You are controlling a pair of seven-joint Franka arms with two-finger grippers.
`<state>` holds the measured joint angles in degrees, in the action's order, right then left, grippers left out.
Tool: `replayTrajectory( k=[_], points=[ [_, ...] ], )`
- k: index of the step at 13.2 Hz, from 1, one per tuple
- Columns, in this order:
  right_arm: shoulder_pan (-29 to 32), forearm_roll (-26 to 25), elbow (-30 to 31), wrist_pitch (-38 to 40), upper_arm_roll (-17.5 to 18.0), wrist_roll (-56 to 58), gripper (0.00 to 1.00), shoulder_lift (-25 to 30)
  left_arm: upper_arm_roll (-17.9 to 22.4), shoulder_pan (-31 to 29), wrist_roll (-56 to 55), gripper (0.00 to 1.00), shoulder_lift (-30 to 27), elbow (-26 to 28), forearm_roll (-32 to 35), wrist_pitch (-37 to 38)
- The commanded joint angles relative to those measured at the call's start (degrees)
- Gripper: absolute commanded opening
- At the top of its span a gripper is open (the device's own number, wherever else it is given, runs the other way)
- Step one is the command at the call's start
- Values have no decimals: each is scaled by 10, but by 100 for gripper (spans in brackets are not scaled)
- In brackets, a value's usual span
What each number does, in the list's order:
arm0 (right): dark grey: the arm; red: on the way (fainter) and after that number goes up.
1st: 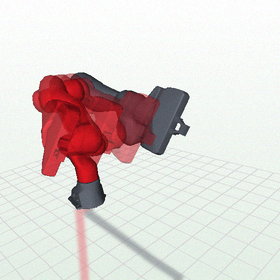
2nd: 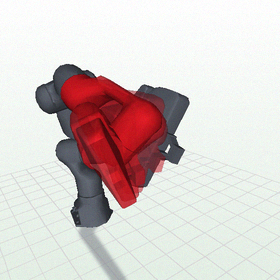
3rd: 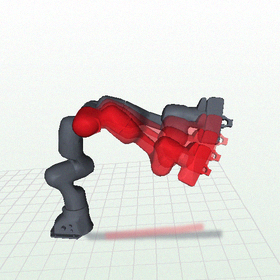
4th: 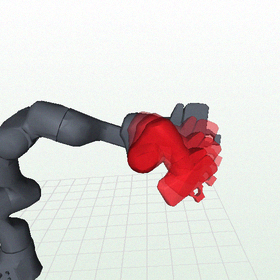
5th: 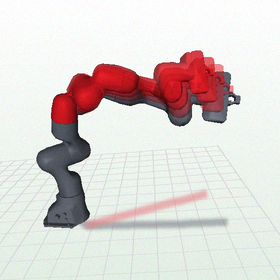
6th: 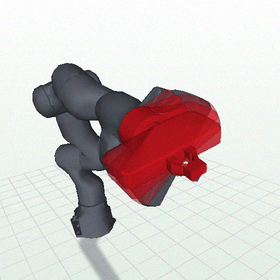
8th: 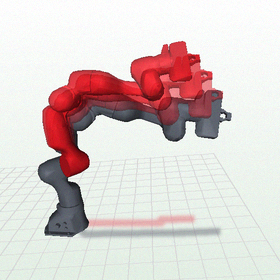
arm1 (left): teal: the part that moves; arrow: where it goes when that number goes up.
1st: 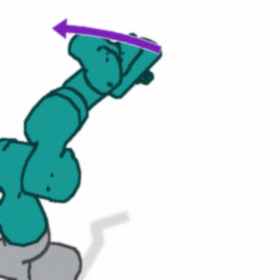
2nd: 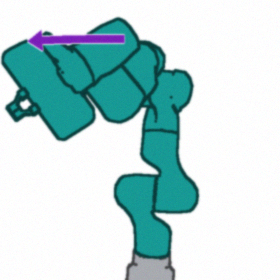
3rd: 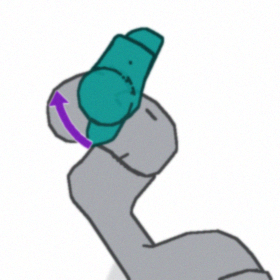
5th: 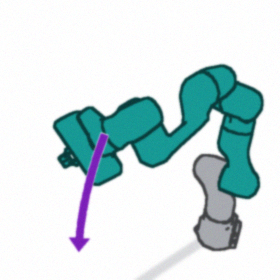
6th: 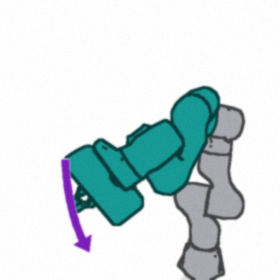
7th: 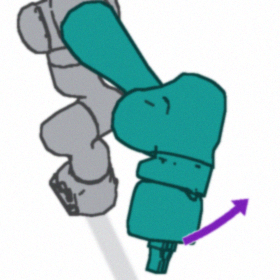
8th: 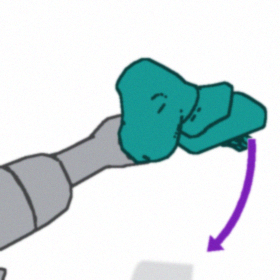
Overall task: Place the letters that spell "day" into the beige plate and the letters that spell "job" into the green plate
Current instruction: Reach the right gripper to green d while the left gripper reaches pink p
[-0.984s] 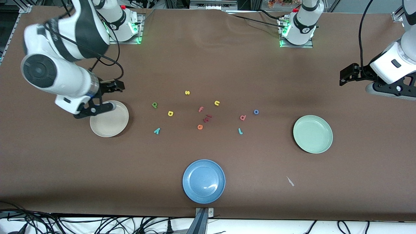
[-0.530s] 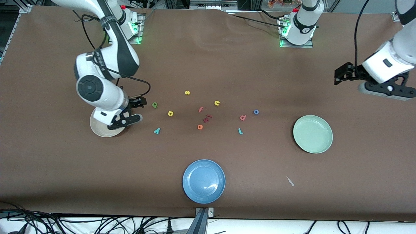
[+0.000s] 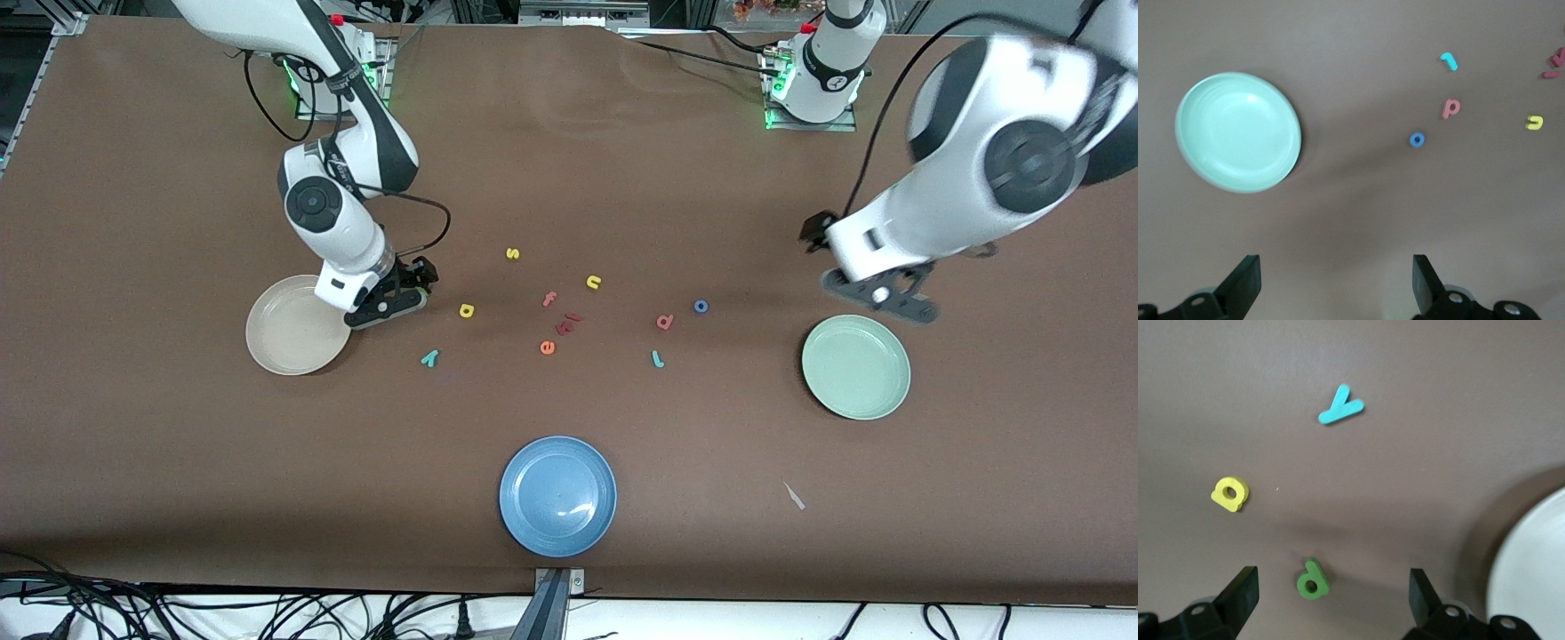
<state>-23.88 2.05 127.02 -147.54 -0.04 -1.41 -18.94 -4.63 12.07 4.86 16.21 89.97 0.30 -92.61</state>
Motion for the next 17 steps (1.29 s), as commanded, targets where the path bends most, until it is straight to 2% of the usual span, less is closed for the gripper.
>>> replayTrajectory(
  k=[1,4,6,9,10,11,13,14,16,17],
  points=[
    [0,-3,49,-44,12,4,100,18,3,22,-3,100,91,-16,-2,-87],
    [-1,-6,50,-75,18,55,100,-10,3,60,-9,100,157,-9,-9,-157],
    [-1,-6,58,-109,18,73,100,-29,4,90,-51,100,201,-7,-5,-201],
    [-1,-6,57,-118,18,115,99,-45,4,131,-70,100,232,-2,-6,-264],
    [-1,-6,56,-118,18,115,96,-45,4,145,-102,100,233,2,-4,-277],
    [-1,-6,57,-118,18,114,93,-45,4,149,-115,97,235,3,-2,-279],
    [-1,-6,58,-115,18,115,85,-44,4,158,-116,76,247,10,-2,-295],
    [-1,-6,58,-115,18,114,76,-44,4,161,-116,67,254,11,-2,-304],
    [-1,-6,59,-114,18,113,69,-44,4,166,-122,56,256,15,-2,-310],
    [-1,-6,60,-114,18,113,62,-43,4,165,-122,55,256,25,-2,-317]
  ],
)
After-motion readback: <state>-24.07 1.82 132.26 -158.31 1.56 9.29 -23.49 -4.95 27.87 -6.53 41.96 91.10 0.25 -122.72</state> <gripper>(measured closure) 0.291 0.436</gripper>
